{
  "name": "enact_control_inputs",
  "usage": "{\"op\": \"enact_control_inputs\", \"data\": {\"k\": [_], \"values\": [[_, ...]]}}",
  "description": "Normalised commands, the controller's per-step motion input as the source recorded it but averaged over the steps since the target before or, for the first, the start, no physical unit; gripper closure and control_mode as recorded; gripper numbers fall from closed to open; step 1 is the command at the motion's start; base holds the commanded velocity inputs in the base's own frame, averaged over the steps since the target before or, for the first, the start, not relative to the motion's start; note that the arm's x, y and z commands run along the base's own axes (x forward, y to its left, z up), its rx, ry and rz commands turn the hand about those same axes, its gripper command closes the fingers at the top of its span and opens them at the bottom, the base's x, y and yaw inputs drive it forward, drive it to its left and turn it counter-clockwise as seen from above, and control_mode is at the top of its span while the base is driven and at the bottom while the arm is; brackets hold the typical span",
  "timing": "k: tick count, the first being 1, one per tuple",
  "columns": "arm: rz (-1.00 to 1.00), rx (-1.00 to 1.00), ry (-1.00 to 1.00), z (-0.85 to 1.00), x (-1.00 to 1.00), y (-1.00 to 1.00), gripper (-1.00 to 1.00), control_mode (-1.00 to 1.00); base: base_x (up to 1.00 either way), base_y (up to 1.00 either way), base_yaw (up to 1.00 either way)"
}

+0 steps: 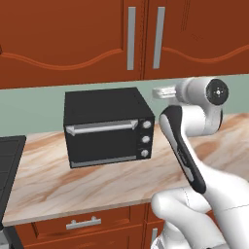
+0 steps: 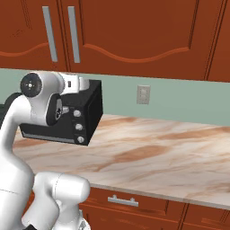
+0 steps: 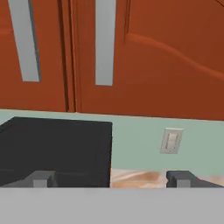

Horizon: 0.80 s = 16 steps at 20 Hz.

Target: Get the candle and the beer from the cabinet and move them to the dining counter.

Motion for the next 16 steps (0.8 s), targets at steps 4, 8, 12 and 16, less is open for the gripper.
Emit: {"op": "enact_control_inputs", "data": {"k": [4,8,12,16], "values": [[0.00,0.00,-0.31,0.59,0.00,0.00,-1.00,-1.00,0.00,0.00,0.00],[0.00,0.00,-0.22,0.54,0.00,0.00,-1.00,-1.00,0.00,0.00,0.00],[0.00,0.00,-0.21,0.50,0.00,0.00,-1.00,-1.00,0.00,0.00,0.00],[0.00,0.00,-0.13,0.22,0.00,0.05,-1.00,-1.00,0.00,0.00,0.00]]}}
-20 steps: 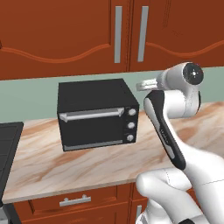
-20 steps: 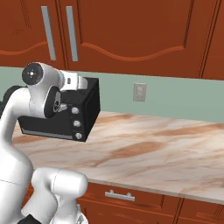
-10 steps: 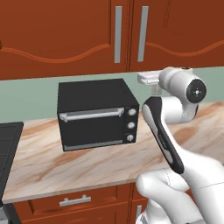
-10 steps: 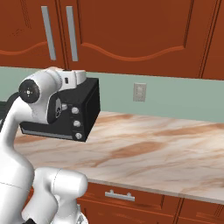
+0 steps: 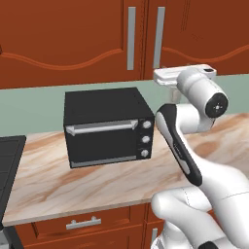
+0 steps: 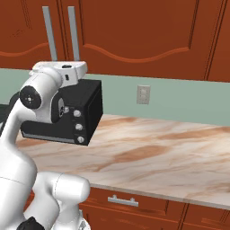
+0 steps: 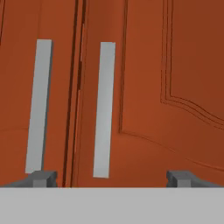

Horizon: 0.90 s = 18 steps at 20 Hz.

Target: Get the candle and the beer from the cabinet and move them to the dining counter.

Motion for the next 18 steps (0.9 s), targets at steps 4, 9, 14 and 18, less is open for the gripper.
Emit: {"op": "enact_control_inputs", "data": {"k": [4,9,14,18], "values": [[0.01,0.00,-0.05,0.26,0.07,0.16,-1.00,-1.00,0.00,0.00,0.00],[0.04,0.00,-0.06,0.22,0.23,0.09,-1.00,-1.00,0.00,0.00,0.00],[0.03,0.00,-0.06,0.18,0.32,0.00,-1.00,-1.00,0.00,0.00,0.00],[0.00,0.00,-0.09,0.06,0.44,0.00,-1.00,-1.00,0.00,0.00,0.00]]}}
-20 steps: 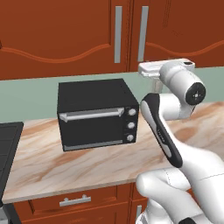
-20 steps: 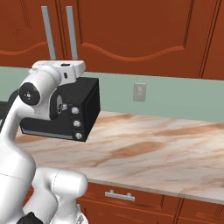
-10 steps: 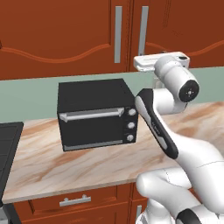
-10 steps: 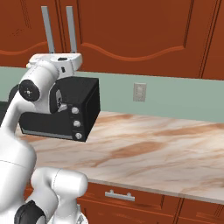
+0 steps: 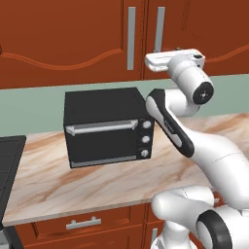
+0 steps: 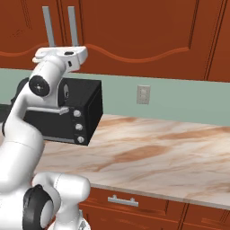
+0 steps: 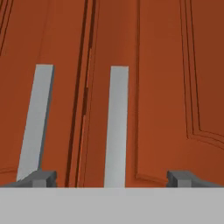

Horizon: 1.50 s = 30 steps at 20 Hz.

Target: Get the candle and the beer from the cabinet and move them to the dining counter.

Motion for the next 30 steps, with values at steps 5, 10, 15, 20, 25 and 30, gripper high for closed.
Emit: {"op": "enact_control_inputs", "data": {"k": [5,10,15,20,25,30], "values": [[0.00,0.00,-0.09,0.07,0.49,0.00,-1.00,-1.00,0.00,0.00,0.00],[0.00,0.00,-0.08,0.08,0.47,0.00,-1.00,-1.00,0.00,0.00,0.00],[0.00,0.00,-0.06,0.10,0.42,0.00,-1.00,-1.00,0.00,0.00,0.00],[0.00,0.00,-0.02,0.20,0.33,0.00,-1.00,-1.00,0.00,0.00,0.00],[0.00,0.00,0.00,0.13,0.23,0.00,1.00,-1.00,0.00,0.00,0.00],[0.00,0.00,0.00,0.00,0.00,0.00,1.00,-1.00,0.00,0.00,0.00]]}}
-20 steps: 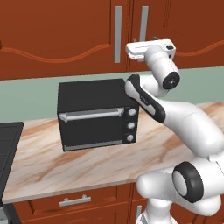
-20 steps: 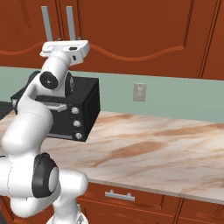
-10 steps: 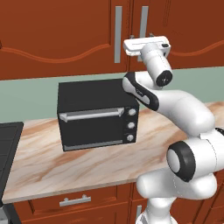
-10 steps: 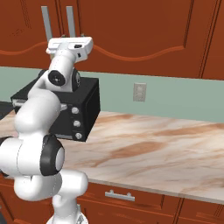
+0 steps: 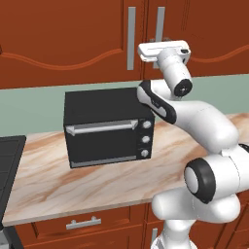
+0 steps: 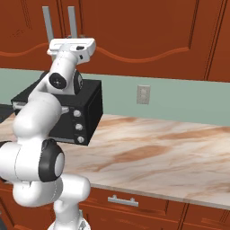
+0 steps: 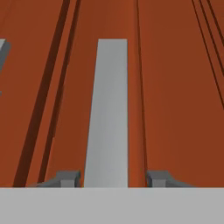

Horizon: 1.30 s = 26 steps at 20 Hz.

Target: Get the candle and the beer from the cabinet and move them to the dining counter.

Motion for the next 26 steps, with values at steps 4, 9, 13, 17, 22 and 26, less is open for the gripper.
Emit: {"op": "enact_control_inputs", "data": {"k": [4,9,13,17,22,26], "values": [[0.00,0.00,0.00,0.00,0.00,0.00,1.00,-1.00,0.00,0.00,0.00],[0.00,0.00,0.00,0.00,-0.13,-0.01,1.00,-1.00,0.00,0.00,0.00],[-0.03,0.00,0.00,-0.02,-0.73,-0.39,1.00,-1.00,0.00,0.00,0.00],[-0.05,0.00,0.00,-0.03,-0.86,-0.53,1.00,-1.00,0.00,0.00,0.00],[-0.06,0.01,0.00,0.00,-1.00,-0.83,1.00,-1.00,0.00,0.00,0.00],[-0.10,0.01,0.05,0.00,-0.96,-0.86,1.00,-1.00,0.00,0.00,0.00]]}}
